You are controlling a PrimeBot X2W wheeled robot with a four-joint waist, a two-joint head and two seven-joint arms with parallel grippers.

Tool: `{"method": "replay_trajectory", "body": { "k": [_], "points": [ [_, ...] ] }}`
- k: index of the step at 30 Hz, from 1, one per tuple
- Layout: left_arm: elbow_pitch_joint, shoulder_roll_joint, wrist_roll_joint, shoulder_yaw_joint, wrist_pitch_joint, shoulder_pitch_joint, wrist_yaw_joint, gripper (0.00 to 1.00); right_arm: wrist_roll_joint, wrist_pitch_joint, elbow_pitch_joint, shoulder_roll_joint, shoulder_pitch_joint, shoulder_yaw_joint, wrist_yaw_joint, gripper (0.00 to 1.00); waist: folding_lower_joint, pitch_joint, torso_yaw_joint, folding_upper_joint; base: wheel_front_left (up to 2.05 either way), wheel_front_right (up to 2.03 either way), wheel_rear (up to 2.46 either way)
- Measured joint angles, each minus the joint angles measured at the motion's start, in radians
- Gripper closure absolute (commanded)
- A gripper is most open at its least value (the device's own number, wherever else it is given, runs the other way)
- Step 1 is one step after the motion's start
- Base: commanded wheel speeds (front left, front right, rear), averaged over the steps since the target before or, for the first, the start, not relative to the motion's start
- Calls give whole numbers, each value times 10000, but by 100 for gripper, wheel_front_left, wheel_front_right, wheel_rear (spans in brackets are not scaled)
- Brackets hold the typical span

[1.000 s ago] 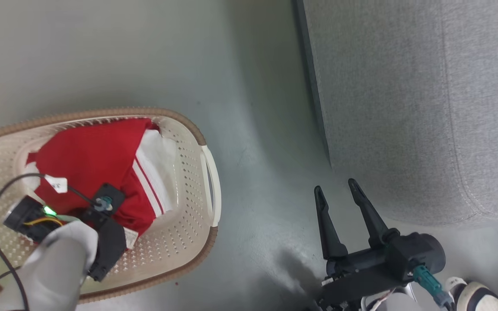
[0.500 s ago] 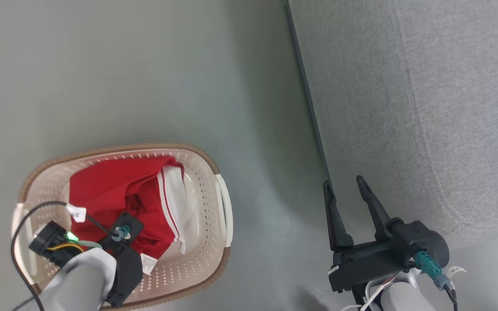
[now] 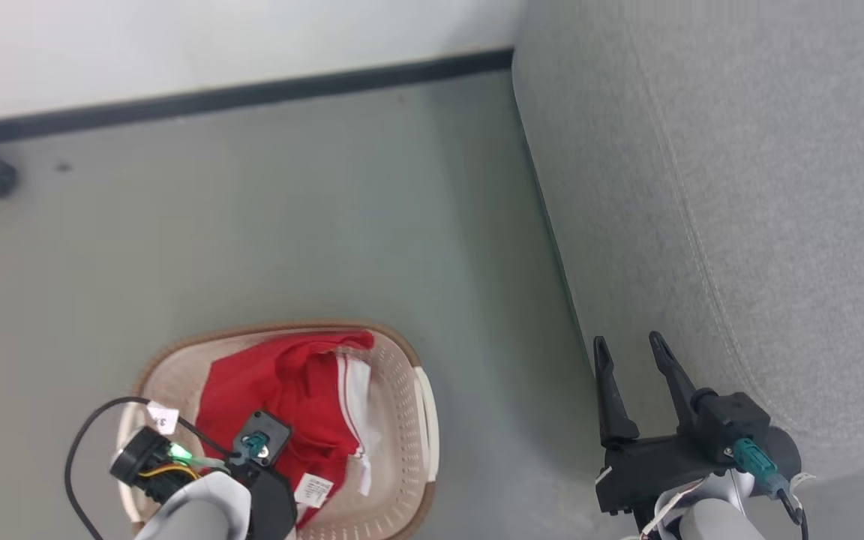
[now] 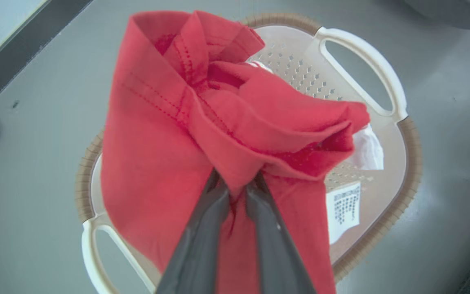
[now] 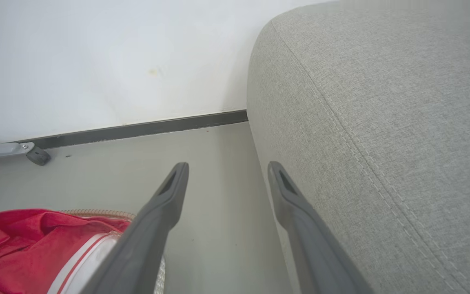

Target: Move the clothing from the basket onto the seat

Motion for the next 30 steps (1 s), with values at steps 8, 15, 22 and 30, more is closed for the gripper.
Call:
{"method": "replay_trajectory", "body": {
  "k": [8,15,22,30],
  "points": [
    [23,-255,-320,52,-316,441,0,100,48,-2,522,-10,403,-337,0,0,-1,-1192,407,0,0,0,0],
    [-4,-491,-341,15,-495,1024,0,100,224,0,886,-105,944,-612,35,0,-1,-2394,813,1,0,0,0],
    [-228,-585,-389,-19,-593,1643,0,100,309,0,1101,-221,1612,-821,201,0,-1,-3448,1155,0,0,0,0],
    [-690,-627,-642,113,-612,2292,8,100,311,2,1037,-240,2304,-922,360,0,-1,-4370,1510,0,0,0,0]
  ]
}}
